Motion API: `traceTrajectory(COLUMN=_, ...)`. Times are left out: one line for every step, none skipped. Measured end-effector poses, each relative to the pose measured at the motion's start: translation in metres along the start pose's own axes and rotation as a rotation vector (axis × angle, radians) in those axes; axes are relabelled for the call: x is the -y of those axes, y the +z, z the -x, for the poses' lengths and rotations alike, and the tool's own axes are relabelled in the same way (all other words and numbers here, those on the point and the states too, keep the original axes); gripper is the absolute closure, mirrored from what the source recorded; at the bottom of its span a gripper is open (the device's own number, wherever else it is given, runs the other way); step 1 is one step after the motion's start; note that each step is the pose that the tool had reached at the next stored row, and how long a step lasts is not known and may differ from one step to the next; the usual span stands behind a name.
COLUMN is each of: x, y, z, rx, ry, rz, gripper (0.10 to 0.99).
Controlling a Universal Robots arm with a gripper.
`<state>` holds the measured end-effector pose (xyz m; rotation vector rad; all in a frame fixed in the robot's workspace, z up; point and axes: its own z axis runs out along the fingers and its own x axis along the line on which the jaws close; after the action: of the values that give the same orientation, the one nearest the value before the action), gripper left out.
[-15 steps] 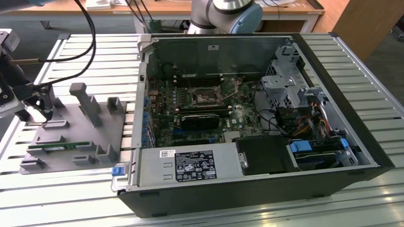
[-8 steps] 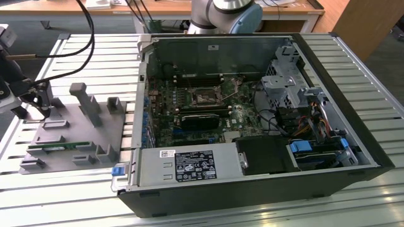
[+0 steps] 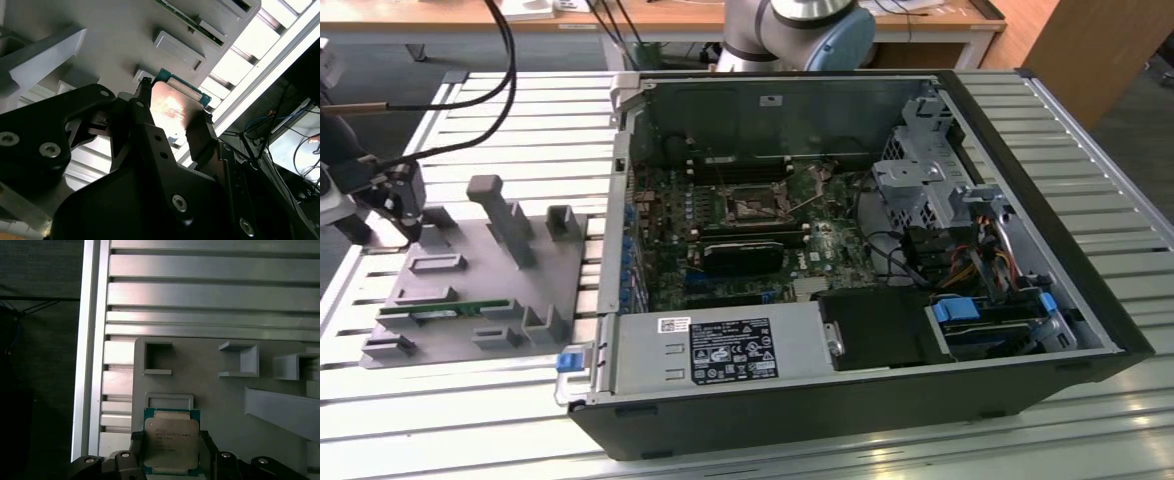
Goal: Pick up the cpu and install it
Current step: 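Pick up the cpu and move it towards the insertion slot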
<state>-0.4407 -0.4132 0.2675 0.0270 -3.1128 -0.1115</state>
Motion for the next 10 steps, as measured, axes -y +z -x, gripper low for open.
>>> traceTrajectory(x=-0.0001, y=-0.0012, z=0.0000, rx=0.0001, ry=0.000, rz=0.000, gripper=0.557)
traceTrajectory(x=-0.0002, y=-0.0023, z=-0.0001, rx=0.0001, ry=0.000, rz=0.000, gripper=0.557)
traceTrajectory(x=-0.0003, y=-0.0034, z=-0.0001, rx=0.0000, ry=0.000, rz=0.000, gripper=0.557)
traceTrajectory(x=-0.0004, y=-0.0047, z=-0.0001, rx=0.0001, ry=0.000, rz=0.000, gripper=0.557)
traceTrajectory(x=-0.0004, y=-0.0059, z=-0.0002, rx=0.0002, ry=0.000, rz=0.000, gripper=0.557)
traceTrajectory(x=-0.0005, y=-0.0070, z=-0.0002, rx=0.0002, ry=0.000, rz=0.000, gripper=0.557)
traceTrajectory(x=-0.0006, y=-0.0079, z=-0.0003, rx=0.0002, ry=0.000, rz=0.000, gripper=0.557)
traceTrajectory(x=-0.0007, y=-0.0089, z=-0.0003, rx=0.0003, ry=0.000, rz=0.000, gripper=0.557)
traceTrajectory(x=-0.0007, y=-0.0098, z=-0.0003, rx=0.0004, ry=0.000, rz=0.000, gripper=0.557)
traceTrajectory(x=-0.0008, y=-0.0107, z=-0.0004, rx=0.0006, ry=0.000, rz=0.000, gripper=0.557)
